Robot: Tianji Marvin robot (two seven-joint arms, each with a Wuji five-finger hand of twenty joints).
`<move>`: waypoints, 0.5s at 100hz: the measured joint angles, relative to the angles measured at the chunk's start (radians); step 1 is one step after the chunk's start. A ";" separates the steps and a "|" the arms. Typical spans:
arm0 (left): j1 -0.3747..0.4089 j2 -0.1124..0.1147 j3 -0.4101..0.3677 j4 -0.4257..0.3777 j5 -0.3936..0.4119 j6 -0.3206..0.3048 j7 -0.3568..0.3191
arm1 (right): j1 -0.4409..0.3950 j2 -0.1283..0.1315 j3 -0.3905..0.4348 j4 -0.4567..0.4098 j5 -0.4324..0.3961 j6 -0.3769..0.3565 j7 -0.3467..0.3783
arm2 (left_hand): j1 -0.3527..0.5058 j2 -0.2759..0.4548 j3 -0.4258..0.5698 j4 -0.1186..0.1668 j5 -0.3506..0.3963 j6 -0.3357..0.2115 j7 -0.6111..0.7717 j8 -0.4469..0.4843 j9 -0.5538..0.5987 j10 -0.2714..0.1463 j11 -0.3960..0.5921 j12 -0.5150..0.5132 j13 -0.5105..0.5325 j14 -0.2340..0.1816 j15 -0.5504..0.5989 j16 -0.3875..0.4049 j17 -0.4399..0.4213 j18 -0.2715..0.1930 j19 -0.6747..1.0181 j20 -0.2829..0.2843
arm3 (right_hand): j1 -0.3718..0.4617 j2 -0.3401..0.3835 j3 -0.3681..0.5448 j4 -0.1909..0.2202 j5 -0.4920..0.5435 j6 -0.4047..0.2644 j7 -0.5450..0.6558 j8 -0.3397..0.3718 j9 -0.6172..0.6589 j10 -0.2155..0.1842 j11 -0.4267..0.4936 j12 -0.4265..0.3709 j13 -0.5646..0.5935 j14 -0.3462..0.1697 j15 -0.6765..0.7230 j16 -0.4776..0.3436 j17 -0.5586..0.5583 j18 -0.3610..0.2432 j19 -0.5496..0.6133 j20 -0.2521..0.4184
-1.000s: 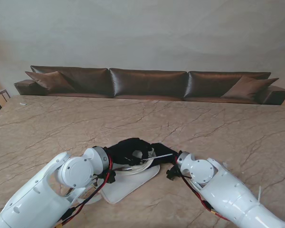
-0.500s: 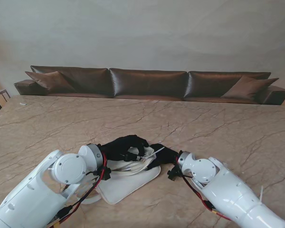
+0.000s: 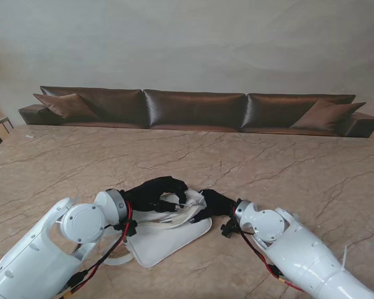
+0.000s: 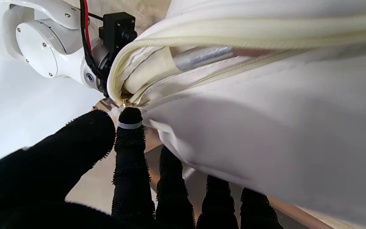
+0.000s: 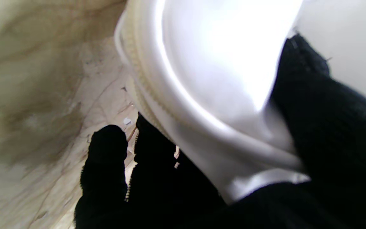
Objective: Pack the cosmetics bag
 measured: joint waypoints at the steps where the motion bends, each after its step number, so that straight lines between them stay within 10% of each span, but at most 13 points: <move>1: 0.000 0.001 0.002 0.001 0.000 -0.001 0.001 | 0.000 0.000 0.000 0.001 0.001 0.000 0.000 | 0.000 -0.001 -0.001 -0.001 -0.005 -0.001 0.000 0.000 -0.004 0.000 0.000 0.000 0.000 0.000 0.000 0.000 0.000 0.000 0.003 0.001 | 0.000 0.000 0.000 0.000 0.000 0.000 0.000 0.000 0.000 0.000 0.000 0.000 0.000 0.000 0.000 0.000 0.000 0.000 0.000 0.000; 11: -0.007 0.003 0.034 0.020 0.002 -0.013 0.056 | -0.001 0.000 -0.006 0.010 0.002 0.000 -0.013 | 0.023 -0.063 -0.003 -0.019 -0.034 -0.008 0.077 0.001 -0.002 0.002 0.000 0.007 0.000 0.001 0.000 0.000 0.000 0.001 0.009 0.012 | 0.000 0.000 0.000 0.000 0.002 0.000 0.000 0.000 0.000 0.002 0.000 0.000 -0.004 0.000 0.000 -0.002 0.000 0.000 0.000 0.000; 32: -0.026 -0.002 0.102 0.041 0.090 -0.036 0.152 | -0.006 0.000 -0.005 0.011 -0.008 -0.001 -0.031 | 0.101 -0.171 -0.002 -0.145 -0.044 -0.016 0.300 0.052 -0.017 0.019 0.027 0.011 0.012 0.020 0.037 0.000 -0.010 0.012 0.052 0.106 | 0.000 0.000 0.000 -0.009 0.015 0.000 0.000 0.000 0.001 0.008 0.000 0.000 -0.005 0.000 0.000 -0.007 -0.001 -0.005 0.030 0.000; 50: -0.029 -0.015 0.146 0.044 0.141 -0.029 0.226 | -0.008 0.001 -0.003 0.014 -0.013 -0.005 -0.040 | 0.101 -0.165 -0.046 -0.145 -0.026 -0.015 0.384 0.053 -0.014 0.036 0.047 0.008 0.013 0.020 0.080 0.008 -0.016 0.012 0.074 0.181 | 0.000 0.000 0.000 -0.009 0.026 0.000 0.000 0.000 0.010 0.011 0.000 -0.002 -0.005 0.000 0.000 -0.008 0.002 -0.034 0.036 0.001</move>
